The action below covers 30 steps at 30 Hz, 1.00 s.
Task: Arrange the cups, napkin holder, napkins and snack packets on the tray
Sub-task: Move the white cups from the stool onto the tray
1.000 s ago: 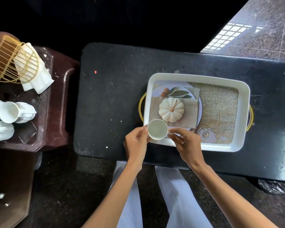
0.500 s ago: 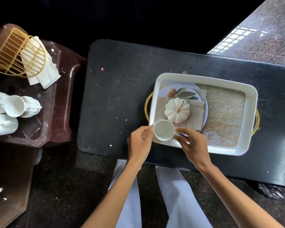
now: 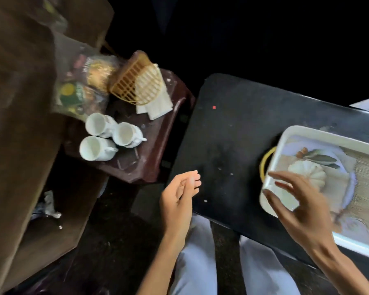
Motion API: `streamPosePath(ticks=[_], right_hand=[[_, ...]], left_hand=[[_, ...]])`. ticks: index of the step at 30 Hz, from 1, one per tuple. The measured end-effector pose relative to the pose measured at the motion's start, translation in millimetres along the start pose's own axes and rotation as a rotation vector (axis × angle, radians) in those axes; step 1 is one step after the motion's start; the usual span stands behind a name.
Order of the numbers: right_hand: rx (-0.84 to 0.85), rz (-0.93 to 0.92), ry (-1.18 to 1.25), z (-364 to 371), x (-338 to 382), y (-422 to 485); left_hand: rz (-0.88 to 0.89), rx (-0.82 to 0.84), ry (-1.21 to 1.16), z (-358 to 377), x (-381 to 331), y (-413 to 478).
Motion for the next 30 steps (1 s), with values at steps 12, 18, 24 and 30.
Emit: streamPosePath(ticks=[12,18,24,30], right_hand=[[0.128,-0.068,0.130,206,102,43],[0.145,-0.014,0.079,269,114,59],[0.175,0.032,0.056,296,113,62],[0.172,0.083,0.104,302,112,60]], left_hand=[[0.052,-0.307,-0.139,-122,-20,112],[0.073,-0.296,-0.133,-125,-34,153],[0.064,-0.261,-0.136,-125,-40,167],[0.012,-0.223,-0.172,-123,-41,173]])
Point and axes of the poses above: each hand's wrist, its own y-axis towards the middle knuckle, its own z-axis out of the palm, x = y × z, the point moved 5 cm from there along y, towards the middle knuckle, and after that the axes turned 11 degrees about -x, right-handed, at the moved point
